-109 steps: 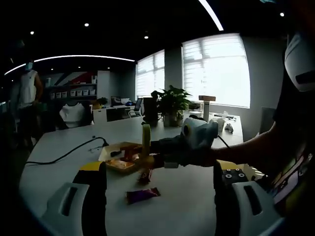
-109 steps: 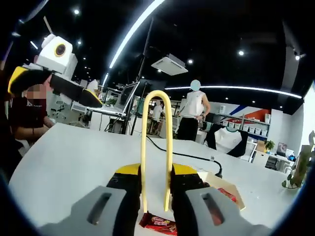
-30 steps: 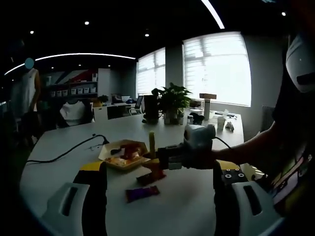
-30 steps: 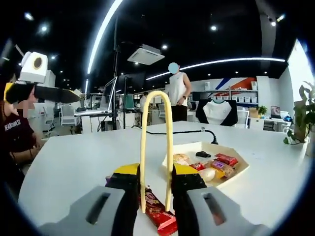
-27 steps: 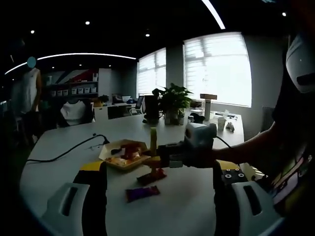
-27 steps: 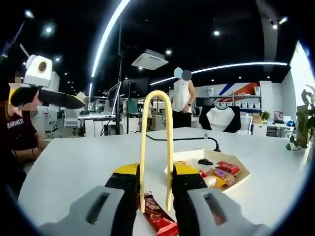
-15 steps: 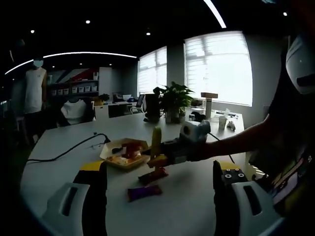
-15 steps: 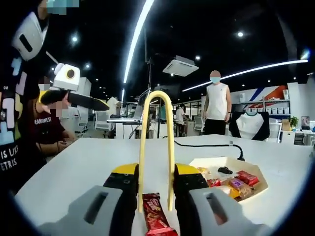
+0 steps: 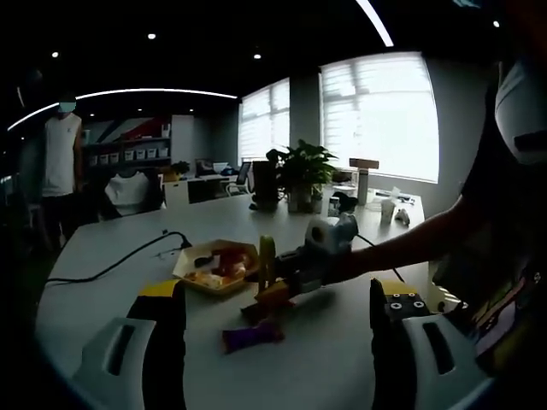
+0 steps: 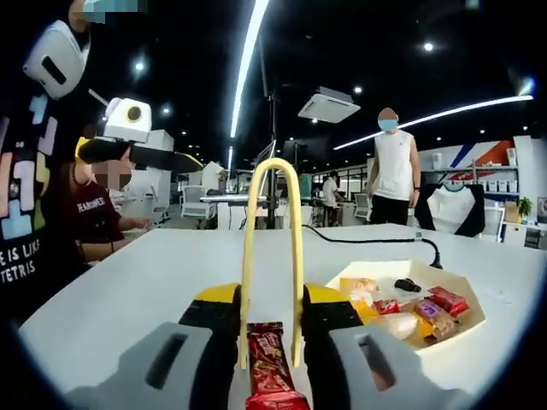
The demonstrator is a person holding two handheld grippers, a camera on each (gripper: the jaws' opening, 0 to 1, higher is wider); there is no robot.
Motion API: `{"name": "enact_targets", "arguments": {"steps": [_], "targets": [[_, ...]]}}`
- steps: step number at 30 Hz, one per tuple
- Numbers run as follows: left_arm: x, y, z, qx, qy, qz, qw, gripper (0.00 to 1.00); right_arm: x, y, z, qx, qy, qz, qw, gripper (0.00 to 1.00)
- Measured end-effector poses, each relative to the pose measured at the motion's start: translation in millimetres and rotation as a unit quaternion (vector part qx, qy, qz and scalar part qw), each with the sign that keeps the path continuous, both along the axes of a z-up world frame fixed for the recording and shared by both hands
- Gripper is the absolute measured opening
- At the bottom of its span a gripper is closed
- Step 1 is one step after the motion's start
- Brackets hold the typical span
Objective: Place the target food into the container with the food tongs after gripping and lifting it, then release it inside without dropping or visibly crushing the food.
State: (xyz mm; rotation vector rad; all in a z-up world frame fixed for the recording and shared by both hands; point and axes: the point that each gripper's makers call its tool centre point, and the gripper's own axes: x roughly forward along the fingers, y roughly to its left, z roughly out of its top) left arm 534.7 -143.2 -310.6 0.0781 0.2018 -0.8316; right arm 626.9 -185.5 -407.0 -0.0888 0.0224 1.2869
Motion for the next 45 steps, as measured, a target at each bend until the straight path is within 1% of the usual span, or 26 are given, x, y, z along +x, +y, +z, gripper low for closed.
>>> {"name": "enact_targets", "arguments": {"steps": [3, 5, 6, 7, 9, 10, 11, 12, 13, 14, 15, 16, 17, 19, 21, 24, 27, 28, 31, 32, 34, 36, 38, 43, 45], "targets": [[-0.4, 0, 0.6, 0.0, -0.001, -0.002, 1.0, 0.95, -1, -1, -3.6, 0.003, 0.005, 0.002, 1.0, 0.24], [-0.1, 1, 0.9, 0.0, -0.002, 0.0, 1.0, 0.95, -2, 0, -2.8, 0.006, 0.007, 0.004, 1.0, 0.23], [0.1, 1, 0.9, 0.0, -0.002, 0.001, 1.0, 0.95, -1, -1, -3.8, 0.008, 0.02, 0.002, 0.9998, 0.23], [0.2, 2, 1.0, -0.001, -0.002, 0.001, 1.0, 0.95, 1, -1, -4.1, 0.009, 0.022, -0.003, 0.9997, 0.23], [0.2, 2, 1.1, -0.001, -0.002, 0.001, 1.0, 0.95, 0, -1, -3.9, 0.006, 0.017, 0.0, 0.9998, 0.22], [0.3, 2, 1.1, -0.001, -0.003, 0.0, 1.0, 0.95, 0, 0, -4.4, -0.007, 0.008, -0.002, 0.9999, 0.21], [0.9, 2, 1.4, 0.0, -0.004, 0.002, 1.0, 0.95, -1, 1, -4.3, -0.011, 0.008, -0.002, 0.9999, 0.19], [1.8, 2, 3.1, -0.002, -0.006, 0.003, 1.0, 0.95, -5, 4, -4.8, -0.015, 0.01, 0.007, 0.9998, 0.19], [2.1, 2, 4.6, -0.004, -0.008, 0.002, 1.0, 0.95, -3, 4, -4.2, -0.015, 0.003, 0.004, 0.9999, 0.18], [2.6, 2, 7.2, -0.009, -0.011, 0.003, 0.9999, 0.95, -2, 3, -3.8, -0.011, 0.01, 0.007, 0.9999, 0.18], [2.7, 2, 8.1, -0.009, -0.012, 0.002, 0.9999, 0.95, -1, 2, -4.4, -0.008, 0.019, 0.001, 0.9998, 0.18], [2.9, 2, 9.3, -0.009, -0.015, 0.002, 0.9998, 0.95, -2, 2, -4.4, -0.008, 0.019, 0.0, 0.9998, 0.18], [2.9, 2, 9.5, -0.008, -0.016, 0.002, 0.9998, 0.95, -4, 3, -3.7, -0.011, 0.005, 0.006, 0.9999, 0.18], [2.6, 2, 9.4, -0.008, -0.016, 0.002, 0.9998, 0.95, -3, 2, -3.7, -0.012, 0.01, 0.003, 0.9999, 0.18], [2.2, 2, 7.8, -0.006, -0.015, 0.001, 0.9999, 0.95, 0, 1, -3.2, -0.017, 0.002, -0.004, 0.9999, 0.18], [2.8, 0, 7.3, -0.002, -0.019, 0.0, 0.9998, 0.95, 1, 0, -0.7, -0.008, 0.006, -0.003, 0.9999, 0.18], [2.8, -4, 10.0, -0.006, -0.021, -0.004, 0.9997, 0.95, 3, -2, -0.7, -0.006, 0.01, -0.005, 0.9999, 0.18], [2.8, -5, 12.0, -0.009, -0.024, -0.006, 0.9996, 0.95, 4, -4, 1.9, 0.004, 0.014, -0.007, 0.9999, 0.18], [2.7, -8, 10.6, -0.009, -0.023, -0.008, 0.9997, 0.96, 5, -8, 8.3, 0.009, 0.01, -0.012, 0.9998, 0.18], [1.7, -9, 8.9, -0.008, -0.022, -0.012, 0.9997, 0.96, 7, -10, 13.2, 0.017, 0.009, -0.016, 0.9997, 0.18], [0.4, -10, 8.0, -0.01, -0.021, -0.012, 0.9997, 0.96, 10, -13, 19.6, 0.021, 0.008, -0.022, 0.9995, 0.18], [-0.7, -10, 7.7, -0.011, -0.021, -0.013, 0.9996, 0.96, 13, -16, 28.1, 0.025, -0.002, -0.027, 0.9993, 0.18], [-1.1, -9, 6.8, -0.009, -0.02, -0.012, 0.9997, 0.96, 15, -18, 35.9, 0.033, -0.004, -0.026, 0.9991, 0.18], [-2.5, -8, 5.8, -0.002, -0.023, -0.012, 0.9997, 0.96, 20, -17, 49.9, 0.043, -0.003, -0.026, 0.9987, 0.18], [-3.4, -8, 6.4, -0.004, -0.023, -0.013, 0.9996, 0.96, 22, -15, 53.8, 0.04, -0.009, -0.026, 0.9988, 0.18]]}}
